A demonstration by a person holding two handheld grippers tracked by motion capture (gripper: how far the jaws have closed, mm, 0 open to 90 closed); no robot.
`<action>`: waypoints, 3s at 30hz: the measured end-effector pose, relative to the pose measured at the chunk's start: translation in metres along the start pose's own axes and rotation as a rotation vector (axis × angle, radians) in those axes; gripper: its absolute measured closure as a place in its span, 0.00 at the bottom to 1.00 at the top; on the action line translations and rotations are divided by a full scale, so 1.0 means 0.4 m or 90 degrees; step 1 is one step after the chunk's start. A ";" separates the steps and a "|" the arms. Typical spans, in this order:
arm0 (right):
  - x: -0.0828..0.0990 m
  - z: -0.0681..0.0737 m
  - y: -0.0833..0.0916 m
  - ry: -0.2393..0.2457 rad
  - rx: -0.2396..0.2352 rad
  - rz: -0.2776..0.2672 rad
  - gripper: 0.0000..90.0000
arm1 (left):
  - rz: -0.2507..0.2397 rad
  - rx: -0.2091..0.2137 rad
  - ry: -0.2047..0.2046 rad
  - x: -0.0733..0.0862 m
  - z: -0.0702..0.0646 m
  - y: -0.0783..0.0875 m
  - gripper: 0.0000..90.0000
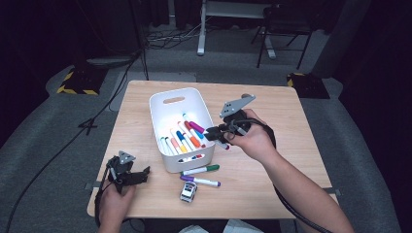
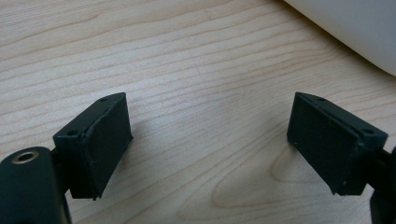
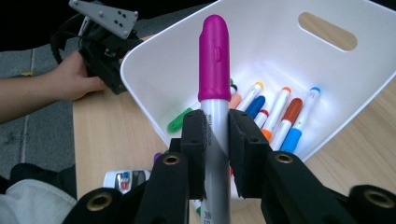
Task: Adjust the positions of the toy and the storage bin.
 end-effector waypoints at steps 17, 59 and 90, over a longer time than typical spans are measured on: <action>-0.065 -0.057 -0.081 -0.003 0.035 -0.020 0.86 | 0.000 0.000 0.000 0.000 0.000 0.000 0.15; -0.016 -0.061 -0.204 -0.021 0.037 0.125 0.67 | 0.000 0.000 0.000 0.000 0.000 0.000 0.15; 0.119 0.100 -0.033 0.035 -0.033 0.035 0.69 | 0.000 0.001 -0.001 -0.001 0.000 -0.001 0.15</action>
Point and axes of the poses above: each handheld gripper's, and its own axes: y roughly backward along the jaws, x roughly out of its underside, z roughly to its left, the point moved 3 cm from there along -y, roughly forward along the jaws, and after that the axes turned 14 degrees about -x, right-handed, at the moved point
